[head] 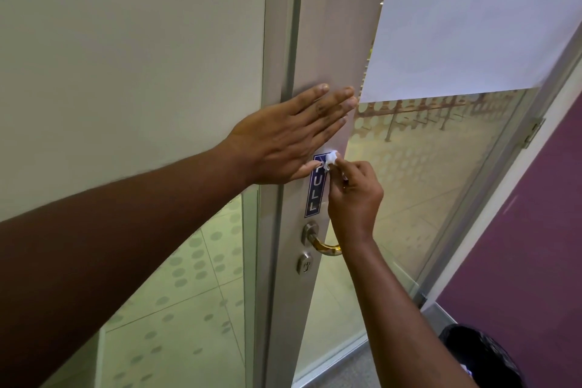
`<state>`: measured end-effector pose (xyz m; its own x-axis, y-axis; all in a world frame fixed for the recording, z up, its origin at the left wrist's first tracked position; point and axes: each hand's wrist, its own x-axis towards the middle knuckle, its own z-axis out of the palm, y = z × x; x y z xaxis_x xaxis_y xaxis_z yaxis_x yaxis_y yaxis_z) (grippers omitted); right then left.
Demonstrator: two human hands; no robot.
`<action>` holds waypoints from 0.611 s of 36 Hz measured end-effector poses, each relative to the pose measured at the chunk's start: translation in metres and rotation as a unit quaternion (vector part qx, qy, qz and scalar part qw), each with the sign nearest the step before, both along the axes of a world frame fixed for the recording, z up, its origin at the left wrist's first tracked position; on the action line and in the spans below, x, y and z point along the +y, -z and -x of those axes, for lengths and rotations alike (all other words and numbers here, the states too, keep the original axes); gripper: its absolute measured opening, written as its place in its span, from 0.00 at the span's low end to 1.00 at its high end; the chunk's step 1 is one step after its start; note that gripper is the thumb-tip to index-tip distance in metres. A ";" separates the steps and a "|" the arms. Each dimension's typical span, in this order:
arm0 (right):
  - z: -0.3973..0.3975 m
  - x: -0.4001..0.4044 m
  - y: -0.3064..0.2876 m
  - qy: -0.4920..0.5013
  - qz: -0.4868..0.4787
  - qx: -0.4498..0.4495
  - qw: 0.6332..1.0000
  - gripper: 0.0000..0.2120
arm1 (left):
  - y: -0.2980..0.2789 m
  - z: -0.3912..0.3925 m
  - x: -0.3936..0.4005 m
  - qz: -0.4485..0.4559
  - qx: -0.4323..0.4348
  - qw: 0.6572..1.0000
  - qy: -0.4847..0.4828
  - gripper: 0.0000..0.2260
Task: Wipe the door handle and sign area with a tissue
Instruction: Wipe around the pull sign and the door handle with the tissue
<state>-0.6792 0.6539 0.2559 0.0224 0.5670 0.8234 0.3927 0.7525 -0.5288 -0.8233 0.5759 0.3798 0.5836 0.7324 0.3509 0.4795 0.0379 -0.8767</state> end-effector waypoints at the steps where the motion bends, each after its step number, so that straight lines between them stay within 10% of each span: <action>1: 0.001 -0.001 0.003 0.003 0.004 0.001 1.000 0.10 | 0.000 0.000 0.000 0.000 -0.001 1.000 0.000 0.36; 22: -0.010 0.010 -0.034 0.001 -0.002 -0.007 1.000 0.10 | 0.000 0.000 0.000 0.007 0.005 1.000 -0.003 0.36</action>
